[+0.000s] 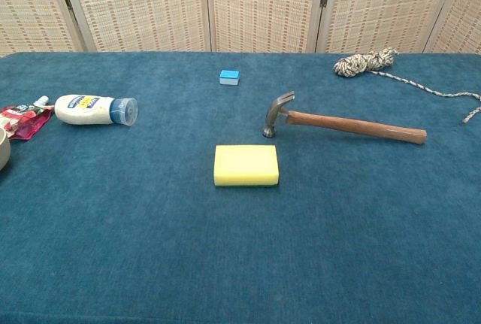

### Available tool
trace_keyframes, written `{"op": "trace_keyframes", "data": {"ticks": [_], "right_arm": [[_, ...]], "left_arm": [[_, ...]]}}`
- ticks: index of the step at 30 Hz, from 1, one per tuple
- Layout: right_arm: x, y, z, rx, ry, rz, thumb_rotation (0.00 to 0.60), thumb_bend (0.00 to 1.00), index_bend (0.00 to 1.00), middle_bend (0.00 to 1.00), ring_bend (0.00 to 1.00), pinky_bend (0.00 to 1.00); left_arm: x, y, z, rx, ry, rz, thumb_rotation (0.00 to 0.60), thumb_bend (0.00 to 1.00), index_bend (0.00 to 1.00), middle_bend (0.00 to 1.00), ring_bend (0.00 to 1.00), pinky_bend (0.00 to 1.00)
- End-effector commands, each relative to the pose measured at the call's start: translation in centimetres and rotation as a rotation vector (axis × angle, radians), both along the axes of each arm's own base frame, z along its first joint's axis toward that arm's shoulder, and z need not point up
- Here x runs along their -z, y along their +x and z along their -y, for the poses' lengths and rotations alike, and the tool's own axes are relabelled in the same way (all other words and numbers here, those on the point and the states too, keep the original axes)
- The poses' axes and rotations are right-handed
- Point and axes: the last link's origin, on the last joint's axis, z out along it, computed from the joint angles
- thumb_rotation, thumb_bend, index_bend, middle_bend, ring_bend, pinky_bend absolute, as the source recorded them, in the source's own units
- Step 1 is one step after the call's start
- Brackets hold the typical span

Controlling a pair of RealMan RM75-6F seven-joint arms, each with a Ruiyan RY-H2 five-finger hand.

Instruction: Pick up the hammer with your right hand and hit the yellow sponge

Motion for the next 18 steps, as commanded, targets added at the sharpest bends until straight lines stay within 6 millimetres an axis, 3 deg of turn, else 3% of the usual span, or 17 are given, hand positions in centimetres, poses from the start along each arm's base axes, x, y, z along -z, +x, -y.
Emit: {"op": "trace_keyframes", "data": {"ticks": [1,9,18], "right_arm": [[0.1,0.0,0.1,0.0,0.004,0.0,0.6,0.0,0.15,0.2,0.15,0.24],[0.7,1.0,1.1,-0.037,0.04,0.002,0.6,0.02,0.15,0.21,0.15,0.24],[3.5,4.0,5.8,-0.119,0.153,0.005,0.6,0.27,0.21,0.28,0.19,0.26]], "left_arm": [[0.1,-0.1,0.1,-0.004,-0.003,0.001,0.6,0.11,0.18,0.18,0.11,0.25],[0.1,-0.1,0.0,0.002,-0.001,0.005,0.6,0.11,0.18,0.18,0.11,0.25],[-0.3,-0.2,0.2,0.007,0.011,0.013,0.6,0.11,0.18,0.18,0.11,0.25]]}}
